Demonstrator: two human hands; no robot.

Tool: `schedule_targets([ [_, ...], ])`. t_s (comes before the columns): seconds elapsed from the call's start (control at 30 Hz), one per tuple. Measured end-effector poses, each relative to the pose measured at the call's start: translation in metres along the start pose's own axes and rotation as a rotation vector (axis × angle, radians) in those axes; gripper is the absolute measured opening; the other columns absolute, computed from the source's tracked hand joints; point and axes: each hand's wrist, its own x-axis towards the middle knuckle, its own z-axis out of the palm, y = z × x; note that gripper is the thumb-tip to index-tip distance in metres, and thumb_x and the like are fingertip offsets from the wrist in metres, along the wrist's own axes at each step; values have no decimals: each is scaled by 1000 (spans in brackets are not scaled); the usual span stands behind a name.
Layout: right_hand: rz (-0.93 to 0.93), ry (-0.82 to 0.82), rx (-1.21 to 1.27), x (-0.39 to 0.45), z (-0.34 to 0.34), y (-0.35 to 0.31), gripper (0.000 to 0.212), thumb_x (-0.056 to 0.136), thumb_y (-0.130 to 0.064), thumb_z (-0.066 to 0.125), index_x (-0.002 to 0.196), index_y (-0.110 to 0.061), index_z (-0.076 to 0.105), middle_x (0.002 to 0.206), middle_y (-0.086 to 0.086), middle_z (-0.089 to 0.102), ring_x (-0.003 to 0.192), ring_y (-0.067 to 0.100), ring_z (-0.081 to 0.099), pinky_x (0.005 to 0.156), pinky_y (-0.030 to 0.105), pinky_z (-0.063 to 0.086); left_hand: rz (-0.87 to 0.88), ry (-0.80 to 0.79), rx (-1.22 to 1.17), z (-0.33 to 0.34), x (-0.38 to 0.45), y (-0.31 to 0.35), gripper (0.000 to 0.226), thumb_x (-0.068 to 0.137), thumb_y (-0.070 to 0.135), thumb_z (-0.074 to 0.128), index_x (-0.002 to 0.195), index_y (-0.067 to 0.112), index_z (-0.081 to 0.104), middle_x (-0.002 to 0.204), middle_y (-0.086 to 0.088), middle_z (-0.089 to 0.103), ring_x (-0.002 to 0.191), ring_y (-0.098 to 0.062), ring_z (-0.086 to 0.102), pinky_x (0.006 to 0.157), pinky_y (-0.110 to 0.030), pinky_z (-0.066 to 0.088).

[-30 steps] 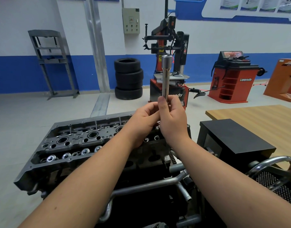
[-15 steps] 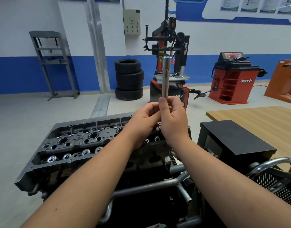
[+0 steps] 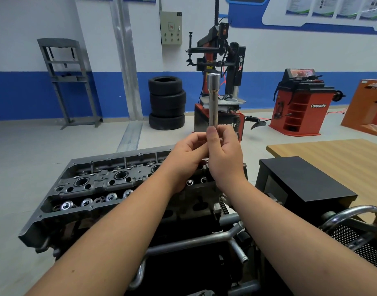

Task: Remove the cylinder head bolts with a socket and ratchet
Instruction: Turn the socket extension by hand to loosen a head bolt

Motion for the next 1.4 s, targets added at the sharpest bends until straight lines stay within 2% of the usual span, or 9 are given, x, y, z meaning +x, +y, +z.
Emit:
schedule_targets([
  [0.2, 39, 10, 22, 2, -1, 3, 29, 104, -41, 38, 87, -33, 60, 84, -6, 65, 82, 6, 61, 71, 21, 50, -17, -3, -21, 2, 1, -1, 24, 109, 24, 49, 125, 20, 66, 117, -7, 75, 109, -20, 71, 92, -32, 58],
  [0.37, 54, 2, 10, 0, -1, 3, 12, 97, -49, 55, 96, -38, 50, 86, -14, 61, 80, -6, 62, 68, 12, 49, 7, 10, -6, 2, 0, 0, 28, 103, 26, 60, 125, 10, 64, 113, -7, 76, 97, -14, 73, 85, -28, 60],
  [0.5, 29, 1, -12, 1, -1, 1, 14, 101, -43, 48, 91, -35, 52, 79, -22, 63, 79, -9, 59, 66, 8, 44, 2, 13, -13, 2, 0, 1, 22, 104, 28, 59, 121, 16, 65, 109, -2, 77, 99, -14, 73, 85, -29, 60],
  [0.67, 49, 6, -5, 2, 0, 3, 31, 101, -46, 37, 87, -33, 61, 93, -1, 67, 91, 11, 63, 81, 32, 51, -23, -25, -31, 2, 1, 0, 30, 109, 29, 49, 131, 16, 64, 118, -5, 76, 113, -21, 70, 94, -32, 58],
  [0.83, 65, -7, 3, 1, 0, 4, 28, 95, -56, 54, 106, -30, 55, 85, -12, 64, 83, -1, 64, 72, 18, 53, 4, -28, 3, 2, 0, 0, 31, 105, 31, 56, 130, 15, 64, 113, -3, 77, 106, -16, 72, 86, -27, 59],
  [0.97, 26, -8, -15, 0, -1, 4, 15, 98, -48, 53, 95, -34, 53, 82, -18, 63, 77, -3, 61, 65, 11, 47, 20, -10, -20, 2, 0, 0, 25, 102, 23, 62, 125, 13, 65, 109, 1, 78, 102, -11, 73, 83, -22, 58],
  [1.2, 46, -17, 17, 2, 0, 3, 31, 104, -41, 39, 85, -31, 62, 79, -16, 63, 79, -2, 59, 69, 15, 47, -3, -40, -31, 2, 1, -1, 26, 109, 32, 48, 125, 24, 67, 113, 3, 77, 109, -14, 72, 89, -27, 58],
  [1.33, 80, -13, 36, 2, 0, 4, 23, 96, -52, 53, 104, -31, 58, 86, -16, 66, 82, 1, 65, 71, 19, 53, 13, -16, -6, 2, 2, -2, 29, 105, 30, 57, 128, 15, 66, 113, 0, 77, 107, -14, 73, 88, -27, 59],
  [1.4, 53, 5, 11, 1, 0, 3, 16, 95, -50, 58, 98, -35, 52, 83, -22, 65, 77, -3, 64, 66, 14, 50, 13, -2, 17, 1, 3, -3, 27, 103, 29, 61, 126, 15, 67, 112, 0, 77, 107, -15, 73, 90, -31, 59],
])
